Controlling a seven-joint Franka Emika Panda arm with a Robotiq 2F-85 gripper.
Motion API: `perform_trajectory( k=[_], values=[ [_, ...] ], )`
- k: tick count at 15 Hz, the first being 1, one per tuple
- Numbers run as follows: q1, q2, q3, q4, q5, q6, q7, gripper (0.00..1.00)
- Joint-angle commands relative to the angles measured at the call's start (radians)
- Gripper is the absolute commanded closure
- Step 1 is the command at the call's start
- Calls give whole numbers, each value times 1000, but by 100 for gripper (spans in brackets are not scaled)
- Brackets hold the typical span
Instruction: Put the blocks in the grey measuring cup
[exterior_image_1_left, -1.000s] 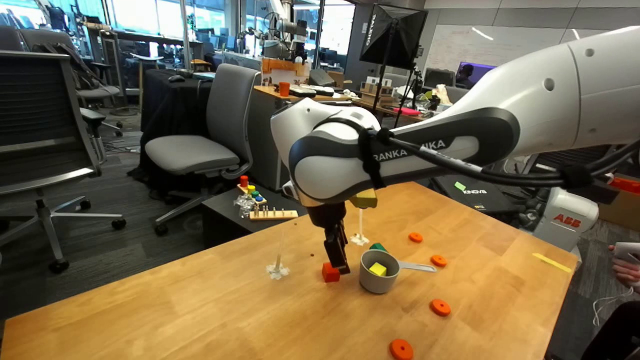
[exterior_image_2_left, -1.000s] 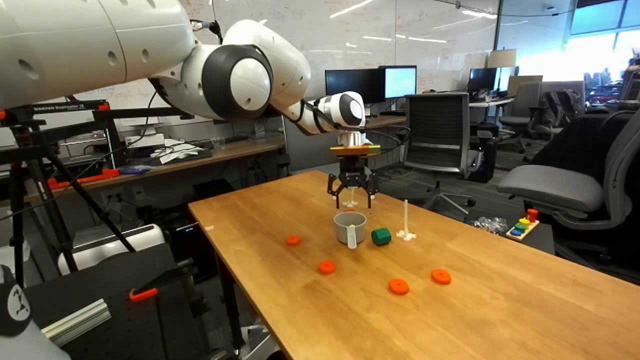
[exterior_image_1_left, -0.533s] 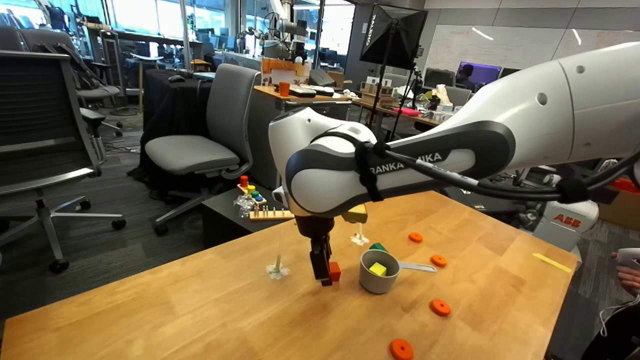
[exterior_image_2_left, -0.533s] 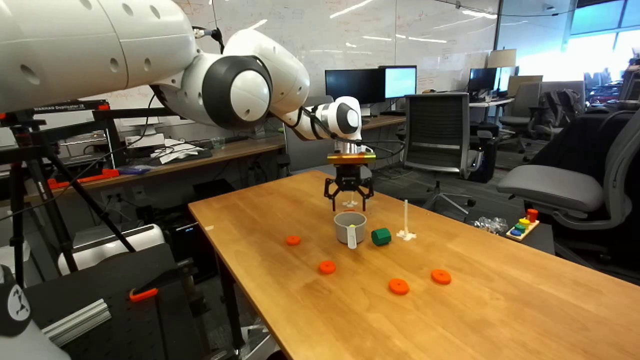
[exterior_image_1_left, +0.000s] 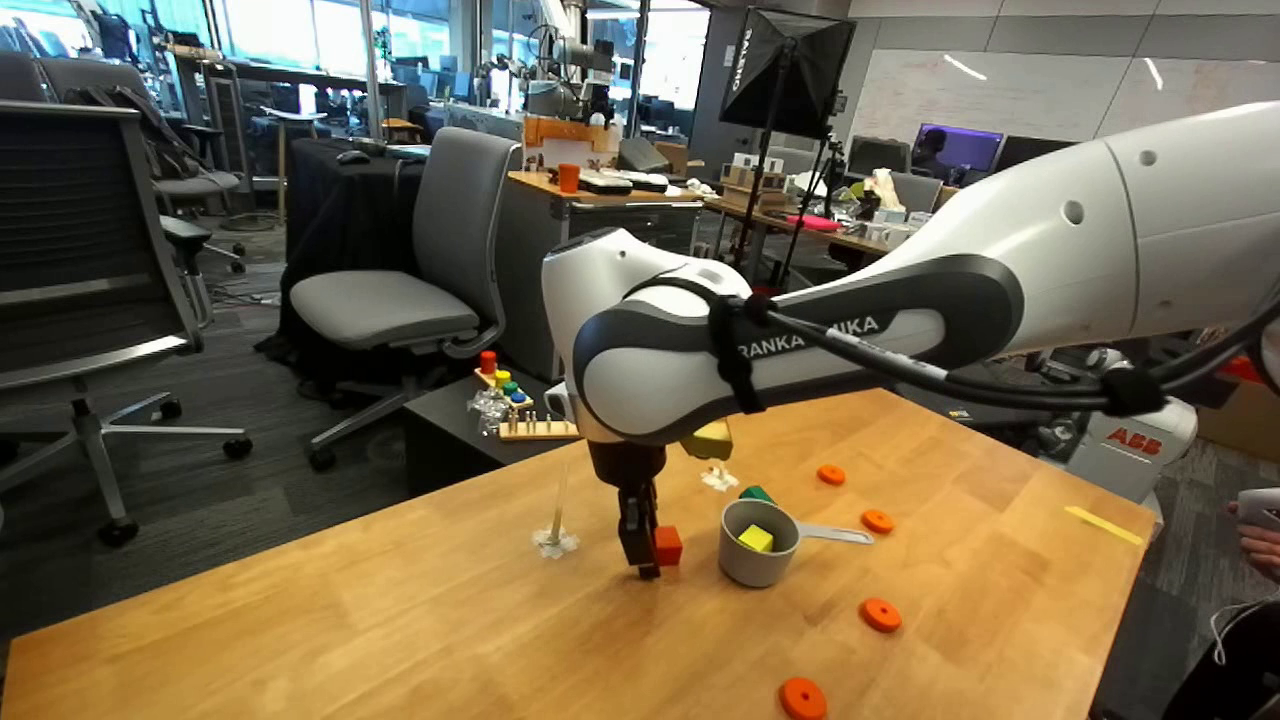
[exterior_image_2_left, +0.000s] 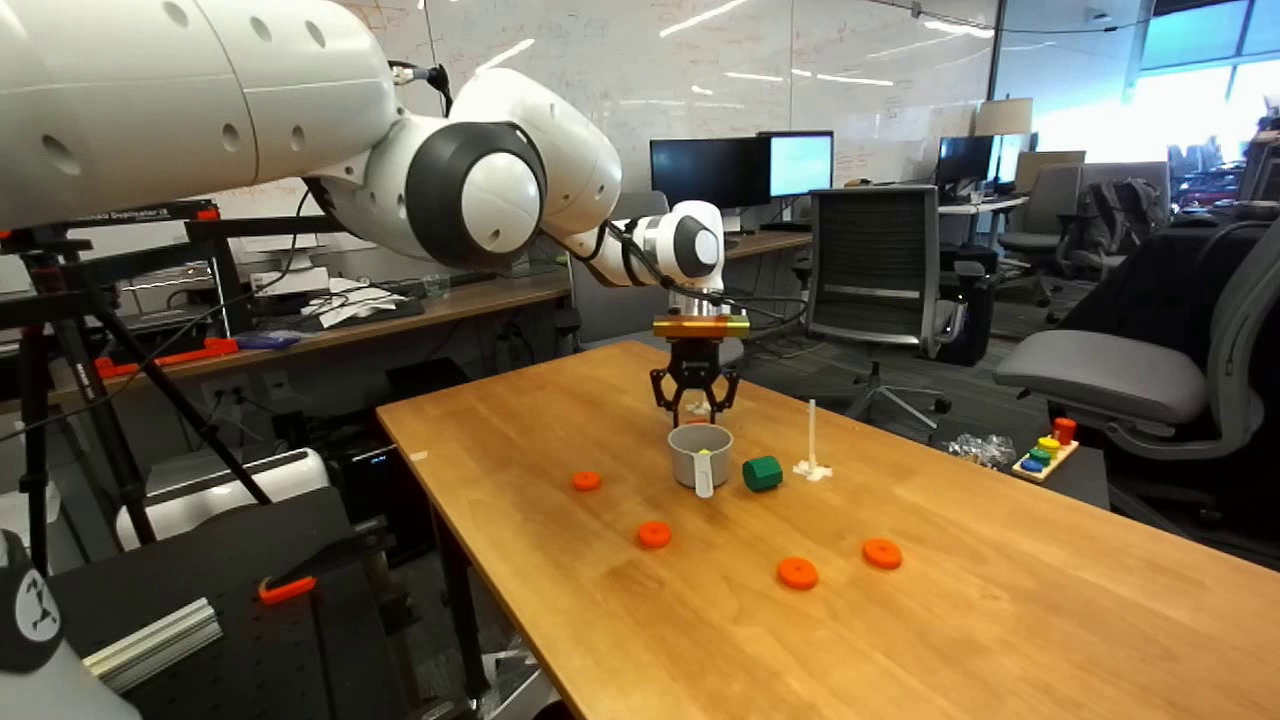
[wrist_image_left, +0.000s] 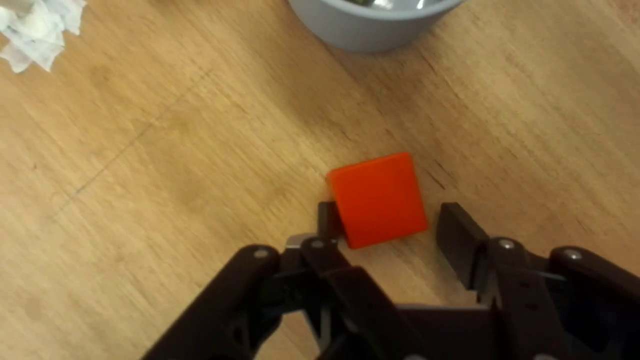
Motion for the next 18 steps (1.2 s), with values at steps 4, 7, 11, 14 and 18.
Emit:
perform_trajectory(
  k=[4,7,11,14,18],
  values=[
    [-23,10,15,40,24,-15,-6,86],
    [-25,3,14,35,32,-17,-3,86],
    [-21,-31,8,31,26,-18,8,86],
    [-19,-69,3,24,22,-22,24,86],
    [-17,-120,-1,-3,22,-34,71,86]
  ],
)
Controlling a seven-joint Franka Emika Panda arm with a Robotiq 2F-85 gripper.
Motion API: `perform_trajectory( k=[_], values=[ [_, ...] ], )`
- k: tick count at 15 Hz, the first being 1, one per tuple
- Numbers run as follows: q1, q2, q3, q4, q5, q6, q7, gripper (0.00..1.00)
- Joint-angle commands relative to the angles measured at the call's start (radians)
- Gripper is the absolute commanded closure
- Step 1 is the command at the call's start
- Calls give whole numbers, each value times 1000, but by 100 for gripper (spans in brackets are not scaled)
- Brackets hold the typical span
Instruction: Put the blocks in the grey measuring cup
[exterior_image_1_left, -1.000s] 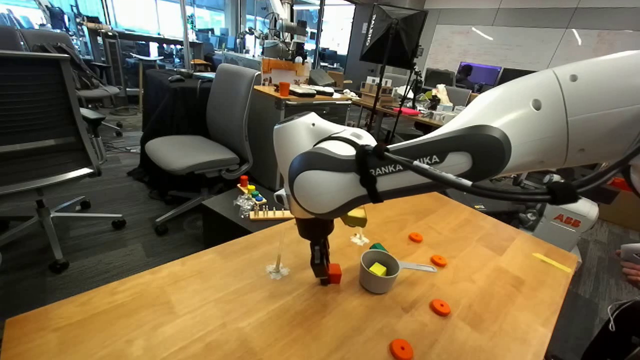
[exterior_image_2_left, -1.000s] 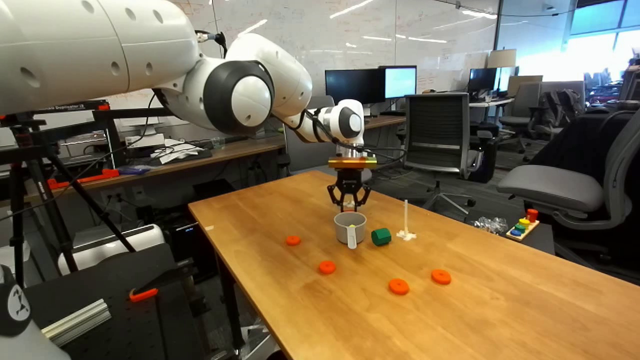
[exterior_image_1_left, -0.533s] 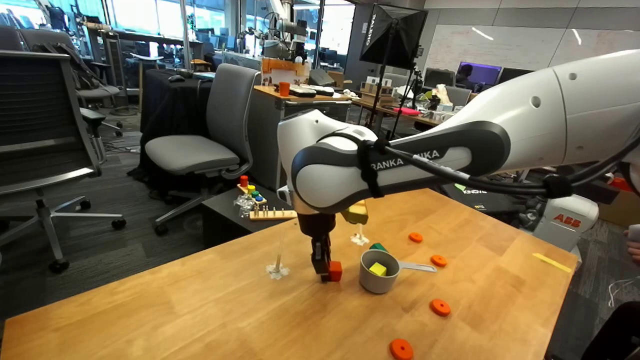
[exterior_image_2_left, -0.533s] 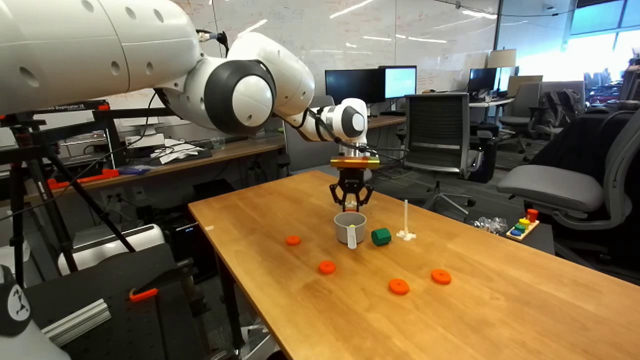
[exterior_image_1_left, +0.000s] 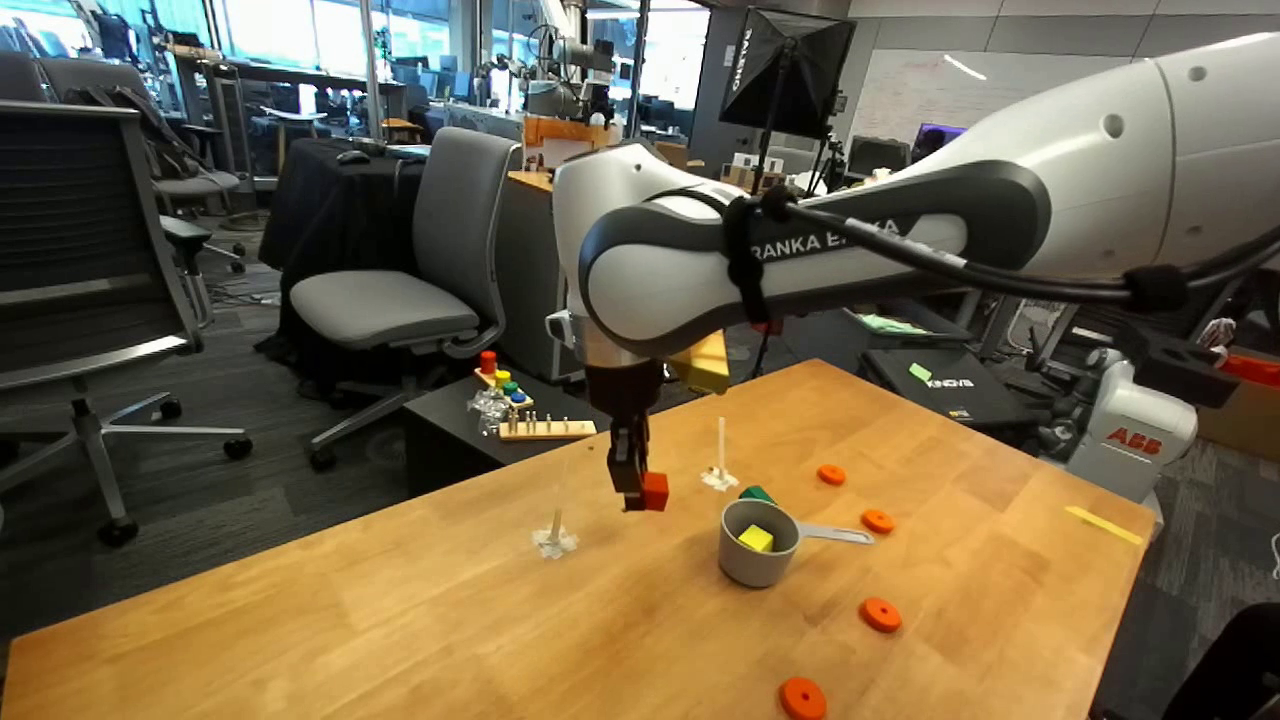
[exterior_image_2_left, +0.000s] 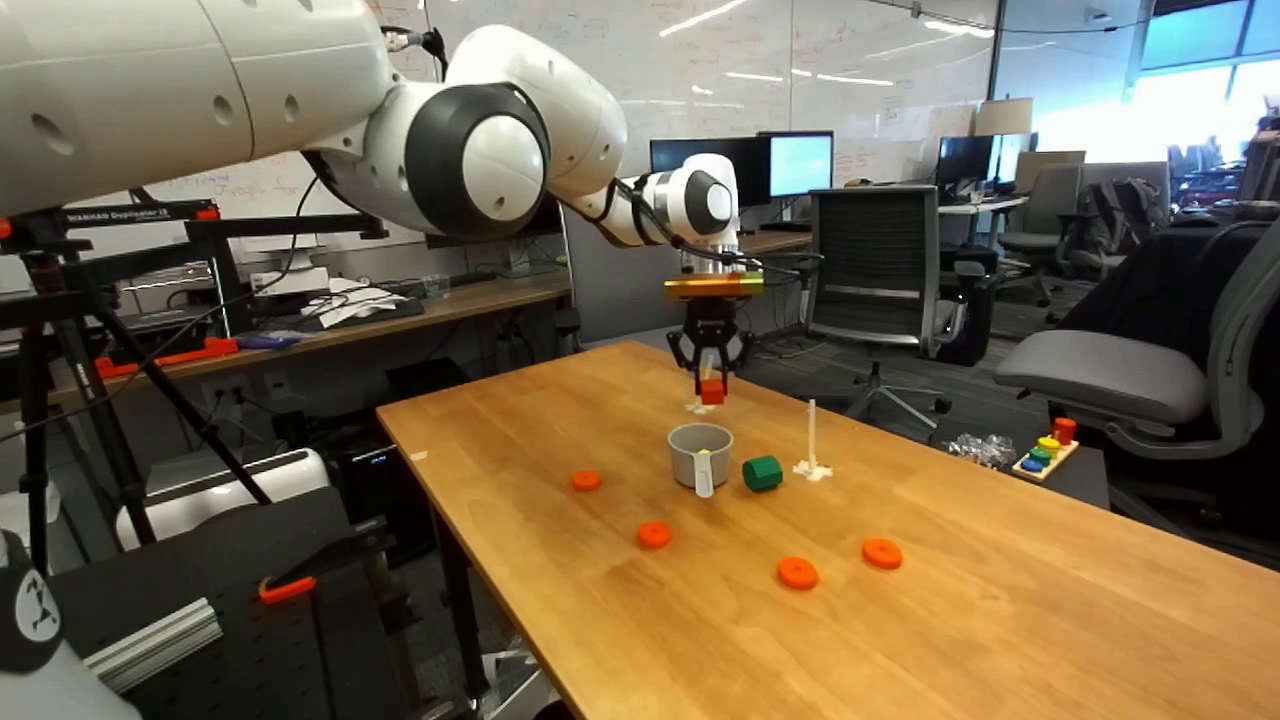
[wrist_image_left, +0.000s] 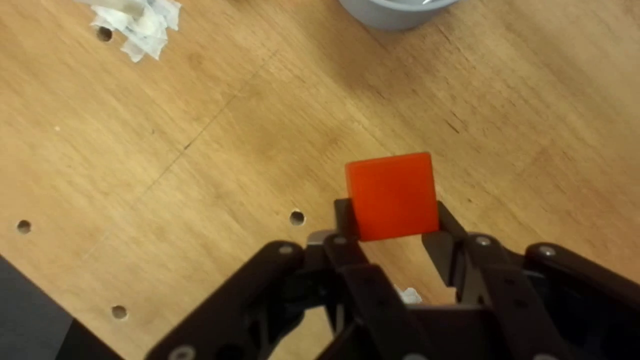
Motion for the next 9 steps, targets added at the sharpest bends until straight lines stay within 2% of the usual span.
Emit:
perform_trajectory(
  k=[1,5,9],
  values=[
    [-1,-57,1,-35,10,-41,57,86],
    [-2,-91,4,-75,12,-71,118,86],
    [-15,-128,8,-156,14,-52,170,86]
  ],
)
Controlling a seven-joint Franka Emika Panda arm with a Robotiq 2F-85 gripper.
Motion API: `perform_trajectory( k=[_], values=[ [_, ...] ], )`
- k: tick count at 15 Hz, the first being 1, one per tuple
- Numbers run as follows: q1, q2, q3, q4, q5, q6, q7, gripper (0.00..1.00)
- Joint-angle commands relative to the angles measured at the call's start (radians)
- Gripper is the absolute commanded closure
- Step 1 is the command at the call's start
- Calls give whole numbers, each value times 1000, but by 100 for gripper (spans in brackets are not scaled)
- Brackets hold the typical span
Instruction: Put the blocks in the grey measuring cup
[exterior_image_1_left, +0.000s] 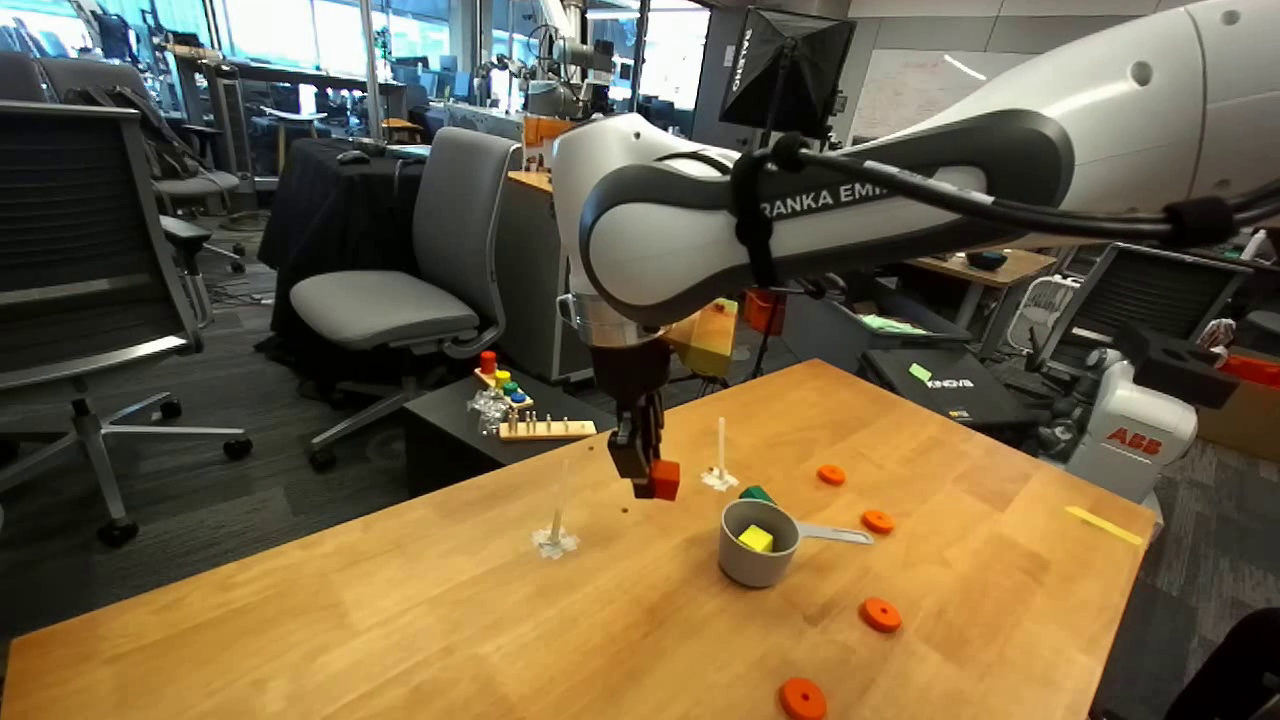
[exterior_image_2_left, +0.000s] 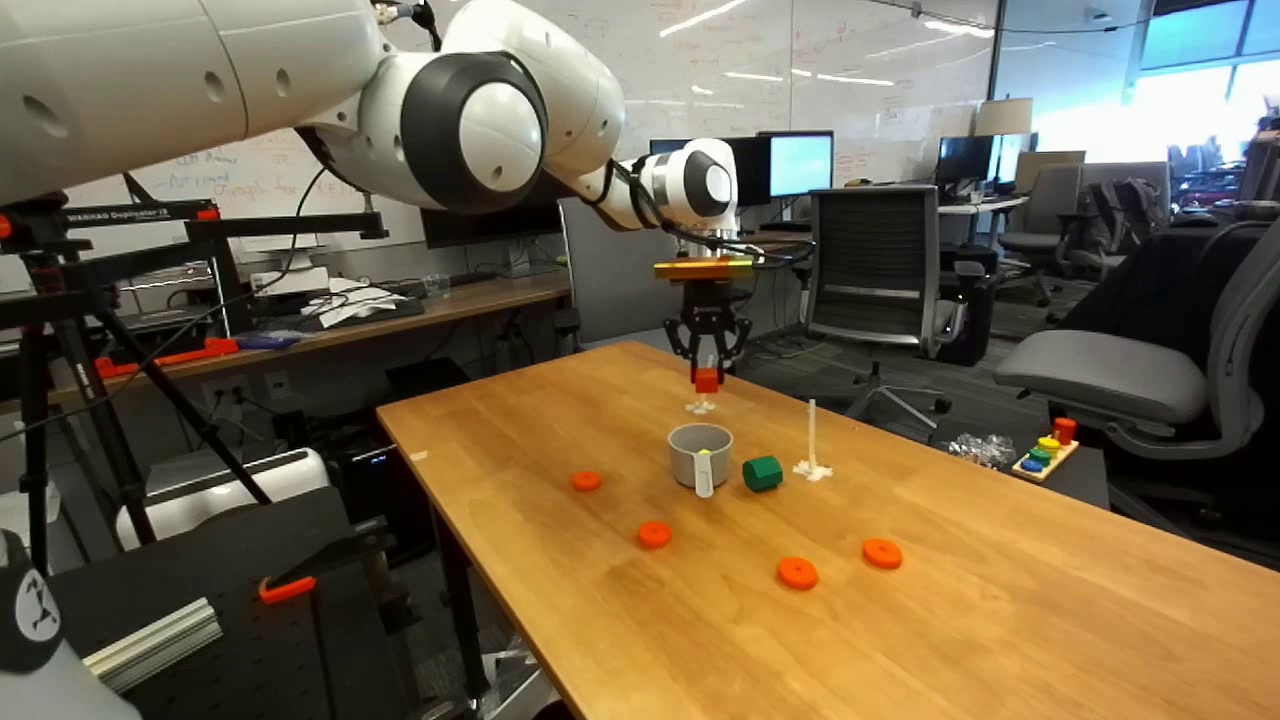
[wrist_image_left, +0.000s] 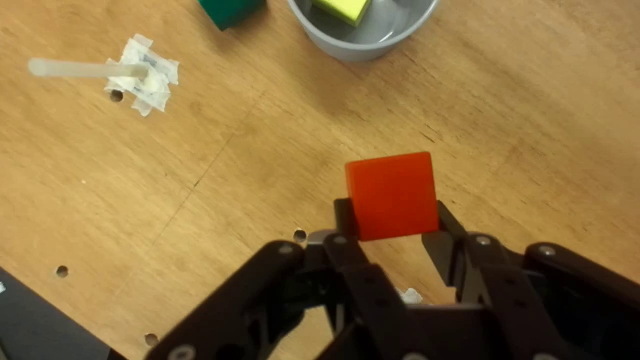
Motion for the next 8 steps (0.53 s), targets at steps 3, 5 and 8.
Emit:
perform_trajectory(
  k=[3,5,8],
  values=[
    [-33,-124,10,-218,16,30,82,86],
    [-50,-177,11,-317,17,61,105,86],
    [-73,-241,10,-433,13,96,130,86]
  ],
)
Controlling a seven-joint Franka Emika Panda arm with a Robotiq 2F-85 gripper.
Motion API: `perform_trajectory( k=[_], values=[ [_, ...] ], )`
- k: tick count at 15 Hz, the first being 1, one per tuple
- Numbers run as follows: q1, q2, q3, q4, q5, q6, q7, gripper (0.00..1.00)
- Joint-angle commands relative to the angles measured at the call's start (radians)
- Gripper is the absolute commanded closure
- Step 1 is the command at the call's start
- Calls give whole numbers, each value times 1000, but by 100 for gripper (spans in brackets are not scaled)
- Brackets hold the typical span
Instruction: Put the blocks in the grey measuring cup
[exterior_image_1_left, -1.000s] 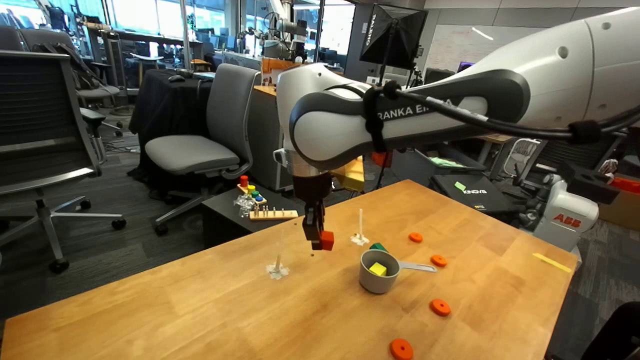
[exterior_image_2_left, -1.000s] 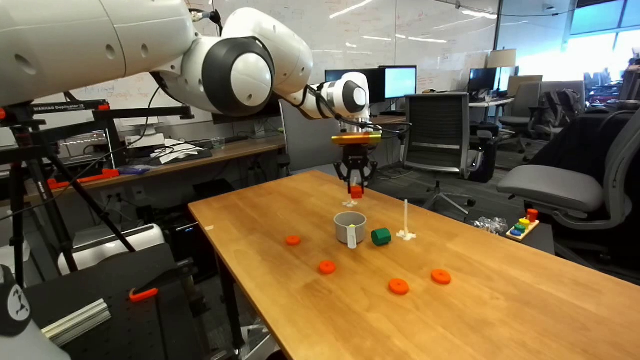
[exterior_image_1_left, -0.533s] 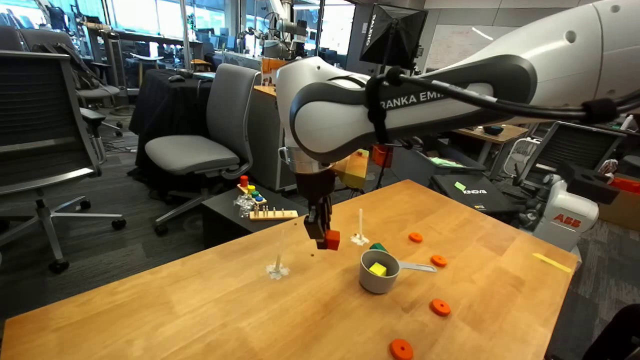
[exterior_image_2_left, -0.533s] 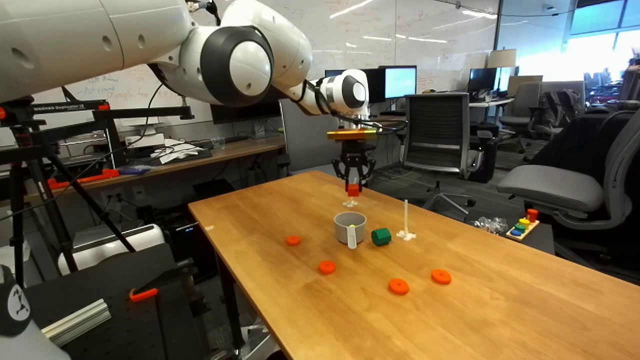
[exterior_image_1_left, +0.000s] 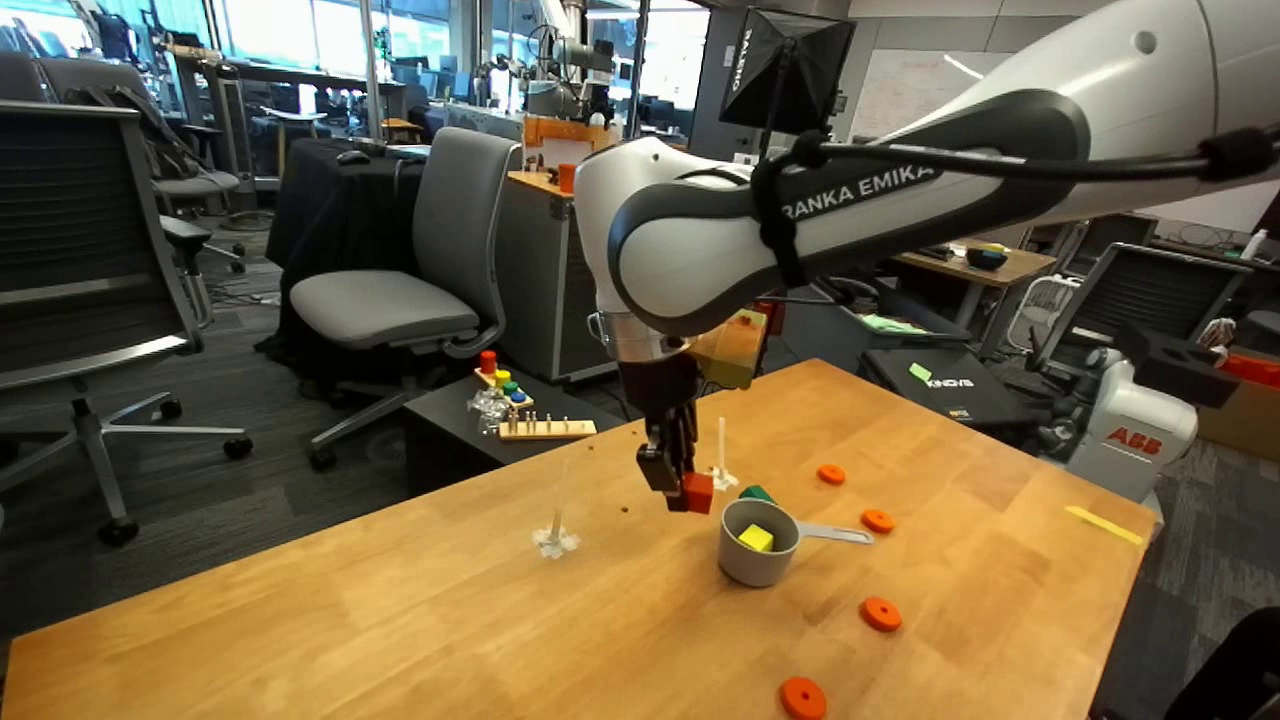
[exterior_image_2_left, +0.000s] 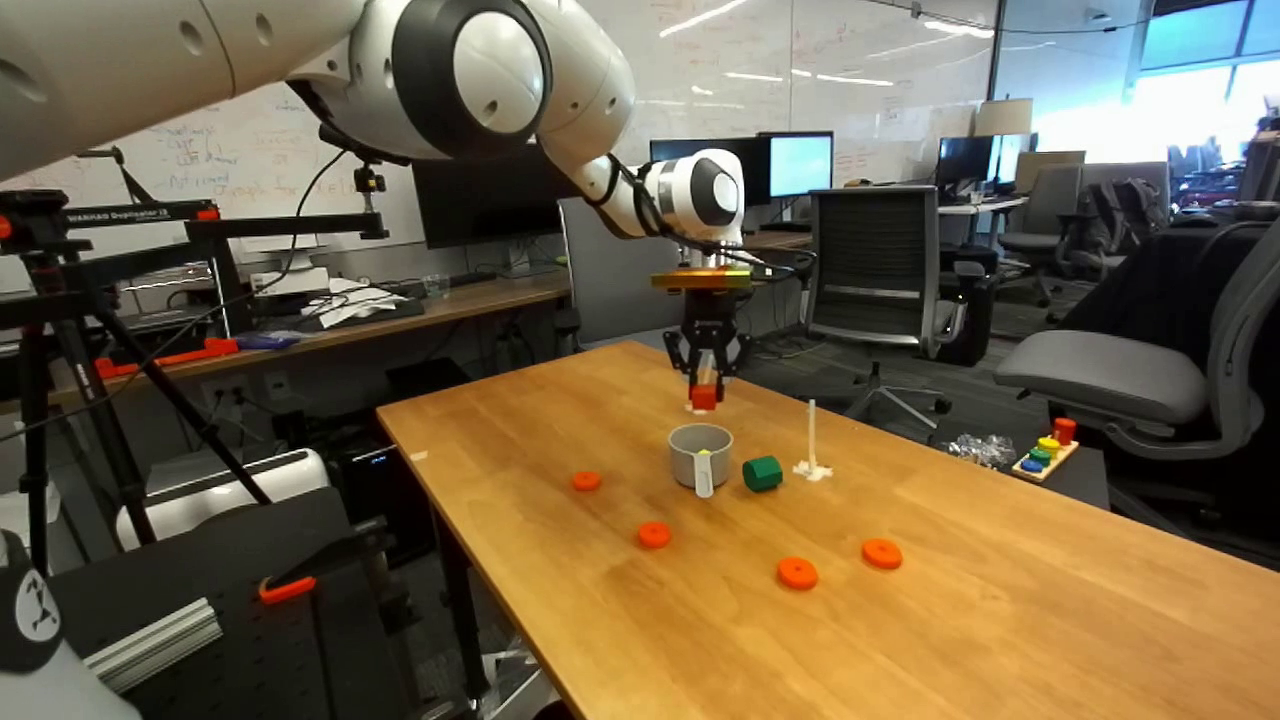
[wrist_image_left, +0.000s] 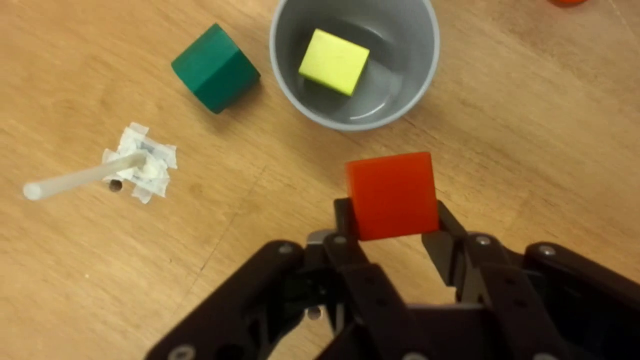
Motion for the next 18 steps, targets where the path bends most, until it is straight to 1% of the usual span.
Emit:
perform_trajectory(
  k=[1,8,9,10,11,14,15,16,18],
  values=[
    [-40,-150,10,-238,11,69,47,86],
    [-97,-300,18,-527,20,169,71,86],
    [-86,-320,-4,-564,46,180,60,75],
    [-92,-340,-4,-607,51,200,60,36],
    [-96,-362,-5,-651,55,220,60,35],
    [-108,-424,-7,-776,64,275,56,15],
    [-110,-441,-9,-805,60,287,53,5],
    [-111,-457,-12,-830,57,296,52,1],
    [-112,-487,-18,-873,48,315,51,0]
  ],
)
